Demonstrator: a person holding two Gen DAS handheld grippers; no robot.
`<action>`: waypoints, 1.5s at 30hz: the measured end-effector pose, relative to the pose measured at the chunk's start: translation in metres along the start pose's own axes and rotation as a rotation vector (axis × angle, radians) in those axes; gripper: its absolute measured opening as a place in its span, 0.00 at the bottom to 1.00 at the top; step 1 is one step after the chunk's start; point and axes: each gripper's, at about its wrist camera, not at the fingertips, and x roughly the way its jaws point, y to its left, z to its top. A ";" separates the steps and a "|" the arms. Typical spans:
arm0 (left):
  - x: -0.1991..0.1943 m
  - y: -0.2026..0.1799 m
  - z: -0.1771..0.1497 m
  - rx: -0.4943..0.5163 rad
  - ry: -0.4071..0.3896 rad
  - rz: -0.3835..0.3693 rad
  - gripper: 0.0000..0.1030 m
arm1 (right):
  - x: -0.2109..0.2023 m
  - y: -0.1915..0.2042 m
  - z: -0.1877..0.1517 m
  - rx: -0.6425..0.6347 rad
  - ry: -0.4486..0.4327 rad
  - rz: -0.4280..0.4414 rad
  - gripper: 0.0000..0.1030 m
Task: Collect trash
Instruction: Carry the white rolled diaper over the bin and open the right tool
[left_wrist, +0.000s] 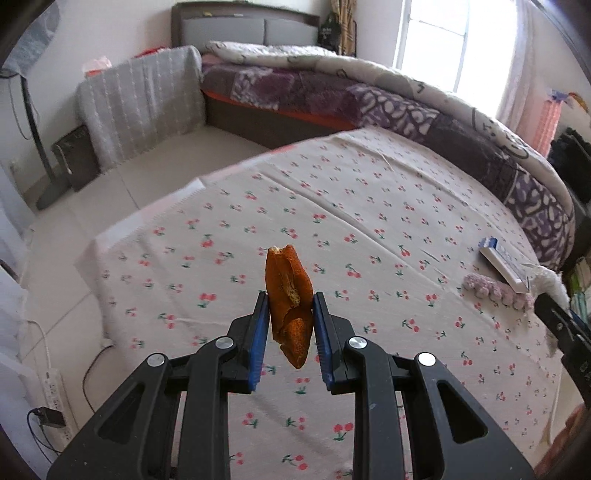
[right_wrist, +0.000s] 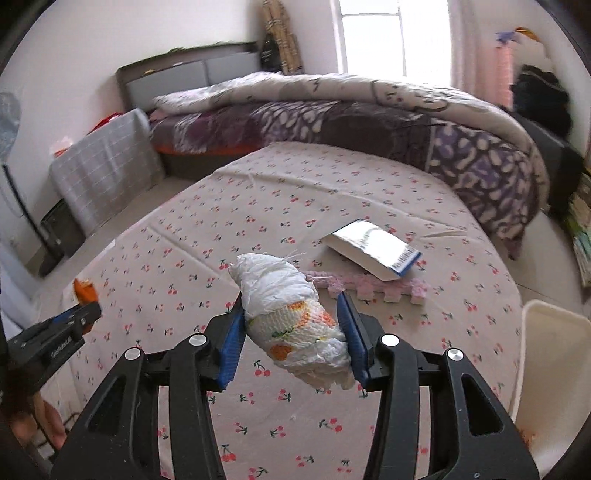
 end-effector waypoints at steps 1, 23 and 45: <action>-0.002 0.000 -0.001 -0.001 -0.007 0.006 0.24 | -0.002 0.000 -0.001 0.005 -0.007 -0.009 0.44; -0.050 -0.032 -0.027 -0.004 -0.059 -0.011 0.24 | -0.049 -0.034 -0.023 0.081 -0.064 -0.100 0.45; -0.089 -0.116 -0.051 0.148 -0.097 -0.123 0.24 | -0.093 -0.117 -0.051 0.208 -0.094 -0.209 0.45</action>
